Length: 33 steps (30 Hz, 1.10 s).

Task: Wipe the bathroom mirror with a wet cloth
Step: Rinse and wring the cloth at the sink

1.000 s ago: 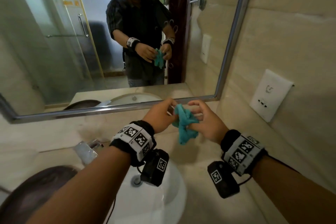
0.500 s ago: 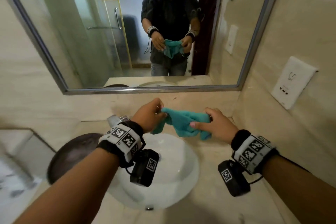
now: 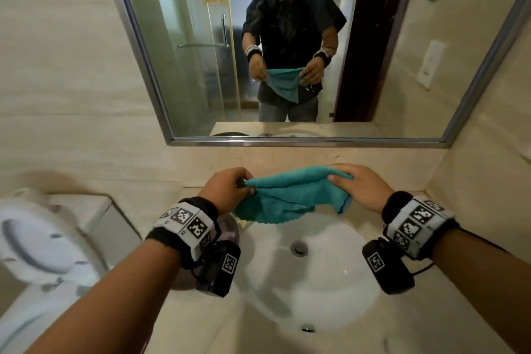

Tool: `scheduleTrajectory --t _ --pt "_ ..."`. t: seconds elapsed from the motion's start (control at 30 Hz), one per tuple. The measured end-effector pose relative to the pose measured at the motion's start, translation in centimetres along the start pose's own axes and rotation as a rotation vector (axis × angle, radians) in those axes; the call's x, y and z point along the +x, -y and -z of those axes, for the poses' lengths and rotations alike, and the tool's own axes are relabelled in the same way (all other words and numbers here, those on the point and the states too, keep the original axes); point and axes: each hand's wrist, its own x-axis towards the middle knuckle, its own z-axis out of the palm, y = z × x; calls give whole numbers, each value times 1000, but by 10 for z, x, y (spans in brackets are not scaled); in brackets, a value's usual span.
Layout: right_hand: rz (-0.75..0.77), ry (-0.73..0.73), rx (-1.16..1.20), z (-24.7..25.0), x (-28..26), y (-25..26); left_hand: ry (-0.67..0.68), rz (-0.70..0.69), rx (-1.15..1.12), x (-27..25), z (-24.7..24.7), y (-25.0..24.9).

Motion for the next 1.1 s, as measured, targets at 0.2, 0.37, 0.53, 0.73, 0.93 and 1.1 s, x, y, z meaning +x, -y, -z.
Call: scheduleTrajectory --t 0.2,0.37,0.53,0.73,0.93,1.1 --pt "-9 -162 -83 -56 26 39 98 5 -32 -4 23 62" --pt "-26 -243 -139 -87 35 58 72 -41 -132 -7 29 83" --pt "-141 -168 44 -96 48 61 167 2 -339 -8 34 101" --pt "-206 -93 125 -92 56 76 166 68 -412 -12 44 110" --pt "-146 34 -187 -84 63 65 -27 142 -499 -8 49 120" --pt "-248 68 -80 -88 67 56 -23 108 -418 -9 52 115"
